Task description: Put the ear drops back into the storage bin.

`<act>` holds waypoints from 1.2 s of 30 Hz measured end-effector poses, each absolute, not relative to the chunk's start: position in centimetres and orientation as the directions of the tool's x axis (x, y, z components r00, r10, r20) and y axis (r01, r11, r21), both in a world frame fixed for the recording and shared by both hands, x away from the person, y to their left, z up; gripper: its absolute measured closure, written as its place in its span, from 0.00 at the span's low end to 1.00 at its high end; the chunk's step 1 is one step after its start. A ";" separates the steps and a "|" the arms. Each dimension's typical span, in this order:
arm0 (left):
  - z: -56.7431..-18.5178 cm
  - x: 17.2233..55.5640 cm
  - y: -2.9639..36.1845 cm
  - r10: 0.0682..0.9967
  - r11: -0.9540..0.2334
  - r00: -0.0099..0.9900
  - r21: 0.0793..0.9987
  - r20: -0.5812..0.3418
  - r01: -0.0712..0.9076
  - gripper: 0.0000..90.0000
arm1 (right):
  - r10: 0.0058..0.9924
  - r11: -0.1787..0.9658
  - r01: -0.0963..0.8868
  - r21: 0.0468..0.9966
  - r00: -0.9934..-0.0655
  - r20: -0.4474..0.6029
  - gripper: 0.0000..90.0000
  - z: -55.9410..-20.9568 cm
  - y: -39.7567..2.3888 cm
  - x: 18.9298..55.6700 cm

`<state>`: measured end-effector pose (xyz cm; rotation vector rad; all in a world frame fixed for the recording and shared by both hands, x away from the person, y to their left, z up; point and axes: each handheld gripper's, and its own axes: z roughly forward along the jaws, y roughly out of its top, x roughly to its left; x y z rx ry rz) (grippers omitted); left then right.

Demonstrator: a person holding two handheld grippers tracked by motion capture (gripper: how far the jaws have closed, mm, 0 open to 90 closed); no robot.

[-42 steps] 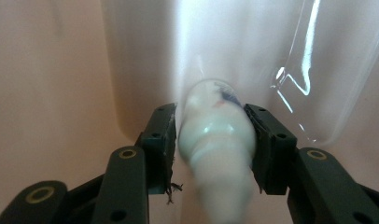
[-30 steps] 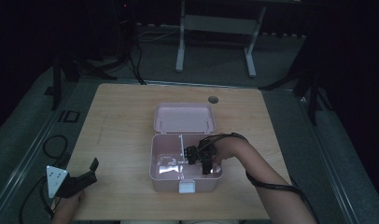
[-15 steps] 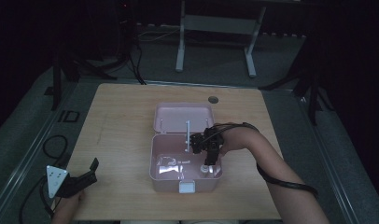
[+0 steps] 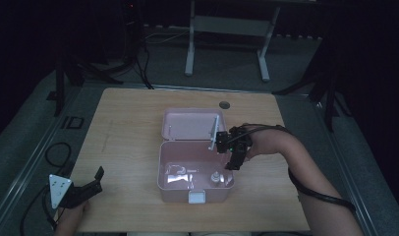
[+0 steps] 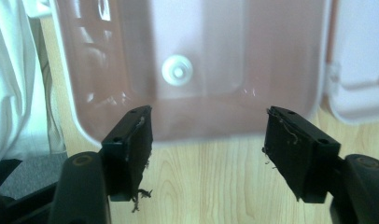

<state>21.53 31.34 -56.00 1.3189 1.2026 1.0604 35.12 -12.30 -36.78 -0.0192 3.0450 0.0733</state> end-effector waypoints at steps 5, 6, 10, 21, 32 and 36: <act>-56.0 21.5 31.3 0.993 0.014 0.115 0.995 -0.025 0.100 0.00 | 0.040 0.997 0.033 0.077 -0.995 -0.091 0.30 -36.1 -14.3 35.4; -56.0 21.5 31.3 0.993 0.014 0.115 0.995 -0.025 0.100 0.00 | 0.042 0.996 0.035 0.080 -0.995 -0.090 0.29 -36.1 -14.7 35.4; -56.0 21.5 31.3 0.993 0.012 0.116 0.995 -0.024 0.099 0.00 | 0.056 0.995 0.049 0.089 -0.996 -0.076 0.26 -36.3 -15.8 35.4; -56.0 21.5 31.3 0.993 0.013 0.115 0.995 -0.025 0.100 0.00 | 0.111 0.985 0.104 0.139 -0.993 -0.044 0.23 -39.3 -18.9 35.8; -56.0 21.5 31.3 0.993 0.014 0.115 0.995 -0.025 0.099 0.00 | 0.231 0.950 0.215 0.228 -0.972 -0.043 0.20 -44.6 -22.8 36.1; -56.0 21.5 31.3 0.993 0.015 0.114 0.995 -0.026 0.099 0.00 | 0.270 0.936 0.250 0.249 -0.962 -0.048 0.17 -46.0 -24.4 35.9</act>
